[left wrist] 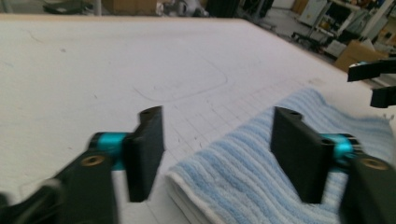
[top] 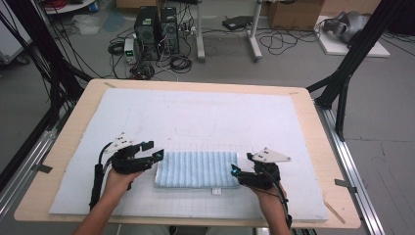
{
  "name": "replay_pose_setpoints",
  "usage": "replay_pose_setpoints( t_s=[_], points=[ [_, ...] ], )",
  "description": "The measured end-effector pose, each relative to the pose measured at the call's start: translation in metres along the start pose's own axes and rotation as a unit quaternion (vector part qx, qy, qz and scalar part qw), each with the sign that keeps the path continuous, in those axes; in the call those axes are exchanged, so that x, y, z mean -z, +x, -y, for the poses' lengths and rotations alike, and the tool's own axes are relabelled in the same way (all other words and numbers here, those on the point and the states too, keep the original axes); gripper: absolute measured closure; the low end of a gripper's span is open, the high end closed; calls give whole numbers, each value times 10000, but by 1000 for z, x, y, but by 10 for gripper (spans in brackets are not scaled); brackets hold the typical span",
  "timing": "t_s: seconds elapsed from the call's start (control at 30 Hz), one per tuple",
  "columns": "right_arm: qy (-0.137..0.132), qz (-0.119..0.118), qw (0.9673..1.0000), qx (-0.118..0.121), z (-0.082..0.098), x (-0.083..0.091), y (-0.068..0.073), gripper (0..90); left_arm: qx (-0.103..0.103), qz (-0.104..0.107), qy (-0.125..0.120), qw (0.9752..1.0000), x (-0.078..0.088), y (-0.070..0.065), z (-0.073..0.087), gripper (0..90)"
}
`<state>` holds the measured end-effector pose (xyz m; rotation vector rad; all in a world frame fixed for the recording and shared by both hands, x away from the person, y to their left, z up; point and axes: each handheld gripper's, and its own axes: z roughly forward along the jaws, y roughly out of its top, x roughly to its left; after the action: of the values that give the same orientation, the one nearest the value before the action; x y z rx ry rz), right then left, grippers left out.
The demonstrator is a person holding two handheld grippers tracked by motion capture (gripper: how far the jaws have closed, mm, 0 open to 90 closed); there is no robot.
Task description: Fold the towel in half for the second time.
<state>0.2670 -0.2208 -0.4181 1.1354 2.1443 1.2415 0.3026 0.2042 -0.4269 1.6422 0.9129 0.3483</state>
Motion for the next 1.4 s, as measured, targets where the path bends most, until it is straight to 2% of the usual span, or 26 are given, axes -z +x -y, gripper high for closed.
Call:
replay_pose_setpoints(
  t_s=[0.07, 0.17, 0.3, 0.47, 0.63, 0.87, 1.07, 1.4],
  points=[
    [-130, 195, 9997, -6, 0, 12, -5, 190, -59, -14, -29, 10000, 6, 2, -1, 164],
    [-270, 430, 9987, -5, 2, 28, -12, 112, -75, -43, -183, 9998, 17, 5, -3, 161],
    [-360, 459, 9983, 52, 5, 46, -19, 111, -144, -150, -250, 9995, 28, 8, -7, 164],
    [-538, 538, 9971, -28, 7, 59, -28, 111, -253, -230, -256, 9991, 38, 9, -8, 166],
    [-475, 599, 9971, -40, 11, 62, -34, 111, -196, -297, -212, 9991, 44, 11, -6, 168],
    [-492, 692, 9964, 38, 14, 67, -30, 111, -218, -310, -203, 9991, 52, 10, -4, 187],
    [-510, 740, 9960, 26, 11, 72, -26, 111, -192, -314, -286, 9989, 60, 9, -6, 188],
    [-520, 807, 9953, 81, 9, 76, -27, 111, -189, -341, -314, 9987, 62, 10, -5, 190]
  ],
)
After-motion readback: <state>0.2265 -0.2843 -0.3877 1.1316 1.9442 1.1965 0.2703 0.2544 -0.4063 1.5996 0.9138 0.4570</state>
